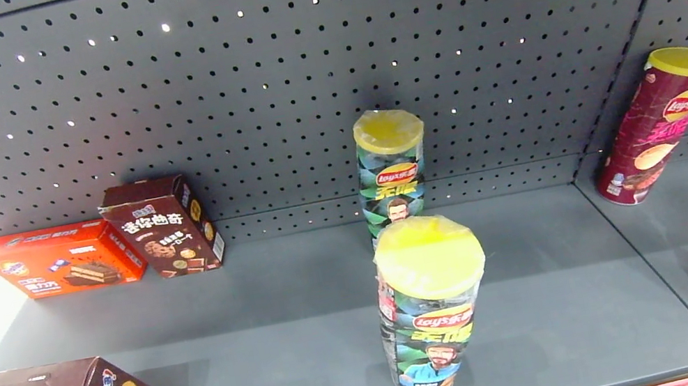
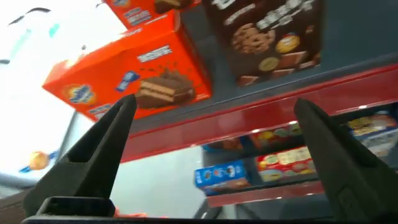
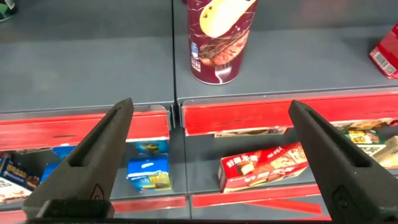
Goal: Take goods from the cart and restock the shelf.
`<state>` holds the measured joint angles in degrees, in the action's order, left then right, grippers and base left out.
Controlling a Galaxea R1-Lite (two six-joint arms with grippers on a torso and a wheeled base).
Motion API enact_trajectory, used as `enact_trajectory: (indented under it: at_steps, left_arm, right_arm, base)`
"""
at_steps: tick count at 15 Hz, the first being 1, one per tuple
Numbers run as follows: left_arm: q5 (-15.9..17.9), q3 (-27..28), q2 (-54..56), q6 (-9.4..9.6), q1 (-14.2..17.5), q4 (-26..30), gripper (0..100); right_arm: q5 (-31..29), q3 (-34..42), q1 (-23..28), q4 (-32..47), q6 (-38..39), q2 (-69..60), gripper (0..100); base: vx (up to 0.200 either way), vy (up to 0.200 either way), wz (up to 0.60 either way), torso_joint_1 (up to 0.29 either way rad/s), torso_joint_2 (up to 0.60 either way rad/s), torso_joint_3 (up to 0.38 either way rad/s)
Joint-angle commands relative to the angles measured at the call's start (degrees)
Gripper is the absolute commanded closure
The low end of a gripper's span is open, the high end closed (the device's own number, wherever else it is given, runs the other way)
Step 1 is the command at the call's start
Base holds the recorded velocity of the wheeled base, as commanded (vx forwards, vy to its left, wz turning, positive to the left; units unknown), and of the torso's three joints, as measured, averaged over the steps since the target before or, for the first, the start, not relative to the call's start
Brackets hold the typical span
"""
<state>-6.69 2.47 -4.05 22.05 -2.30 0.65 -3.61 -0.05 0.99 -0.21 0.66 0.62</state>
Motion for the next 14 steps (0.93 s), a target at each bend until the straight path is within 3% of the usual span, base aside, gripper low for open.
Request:
enact_trajectory:
  at_steps: [1,2,3,4,6,11,12,14]
  left_arm:
    - [4.06,-0.01,0.18,-2.89,-0.07,0.23,0]
    - [6.52,-0.01,0.18,-5.71,-0.07,0.23,0]
    - [8.54,-0.19,0.09,-9.75,0.11,0.23,0]
    - [9.24,-0.72,0.18,-12.56,0.11,-0.03,0]
    - [10.3,-2.47,0.27,-15.64,0.19,-0.38,0]
    - [9.15,-2.3,4.05,-16.6,2.22,0.06,0]
    - [9.15,-2.47,4.05,-18.45,2.39,-0.29,0]
    - [9.07,-2.47,4.05,-19.5,2.39,-0.21,0]
  right_arm:
    - [0.0,0.05,-0.02,0.03,-0.13,-0.36,0]
    - [0.0,0.05,-0.02,-0.06,-0.22,-0.36,0]
    - [0.0,0.05,-0.02,0.03,-0.13,-0.36,0]
    - [0.0,0.05,-0.02,0.03,-0.22,-0.36,0]
    - [0.0,0.05,-0.02,0.03,-0.22,-0.36,0]
    - [0.0,0.05,-0.02,0.03,-0.13,-0.36,0]
    - [0.0,0.05,-0.02,0.03,-0.13,-0.36,0]
    - [0.0,0.05,-0.02,0.03,-0.22,-0.36,0]
  base:
    - [0.0,0.0,0.0,0.0,0.0,0.0]
    - [0.0,0.0,0.0,0.0,0.0,0.0]
    - [0.0,0.0,0.0,0.0,0.0,0.0]
    - [0.0,0.0,0.0,0.0,0.0,0.0]
    - [0.0,0.0,0.0,0.0,0.0,0.0]
    - [0.0,0.0,0.0,0.0,0.0,0.0]
    - [0.0,0.0,0.0,0.0,0.0,0.0]
    - [0.0,0.0,0.0,0.0,0.0,0.0]
